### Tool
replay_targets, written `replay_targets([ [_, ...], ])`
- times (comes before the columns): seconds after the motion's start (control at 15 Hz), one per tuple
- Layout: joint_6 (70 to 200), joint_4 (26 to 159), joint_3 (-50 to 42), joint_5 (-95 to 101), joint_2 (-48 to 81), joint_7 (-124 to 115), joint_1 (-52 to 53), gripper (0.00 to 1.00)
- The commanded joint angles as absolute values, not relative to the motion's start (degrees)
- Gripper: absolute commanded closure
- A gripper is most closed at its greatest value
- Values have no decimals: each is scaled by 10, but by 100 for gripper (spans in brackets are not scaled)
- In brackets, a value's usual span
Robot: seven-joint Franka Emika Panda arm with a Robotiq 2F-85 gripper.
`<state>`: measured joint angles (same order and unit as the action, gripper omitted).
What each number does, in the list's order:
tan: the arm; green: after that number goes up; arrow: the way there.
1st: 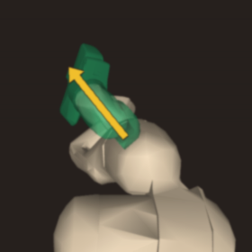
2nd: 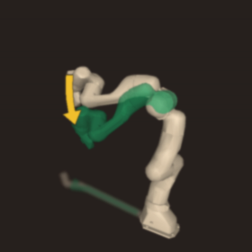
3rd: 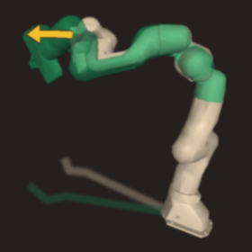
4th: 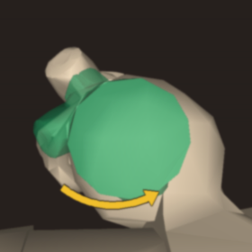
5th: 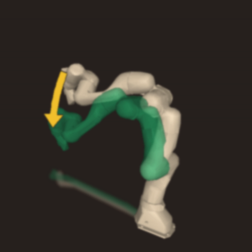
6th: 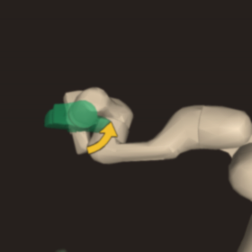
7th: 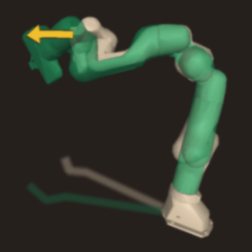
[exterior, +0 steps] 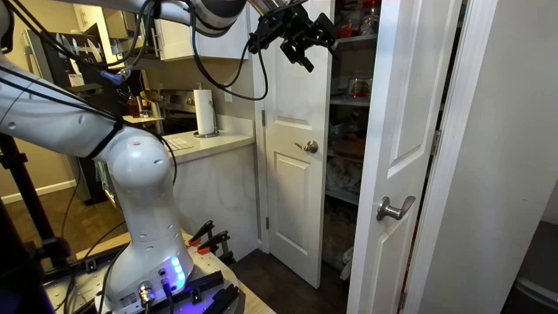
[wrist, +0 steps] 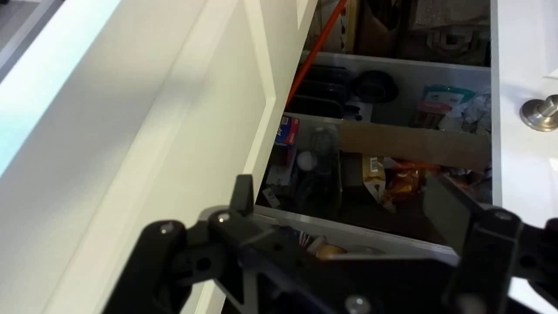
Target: Close the door on the right
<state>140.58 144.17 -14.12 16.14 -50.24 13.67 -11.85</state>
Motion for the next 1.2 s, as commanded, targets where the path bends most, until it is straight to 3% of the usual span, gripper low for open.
replay_targets([
  [0.0, 1344, 1405, -101, 170, -485, 96, -155, 0],
  [0.53, 1298, 1372, -147, 206, -487, 80, -245, 0],
  [0.8, 1296, 1330, -169, 195, -471, 91, -236, 0],
  [1.13, 1404, 1388, -232, 187, -416, 112, -211, 0],
])
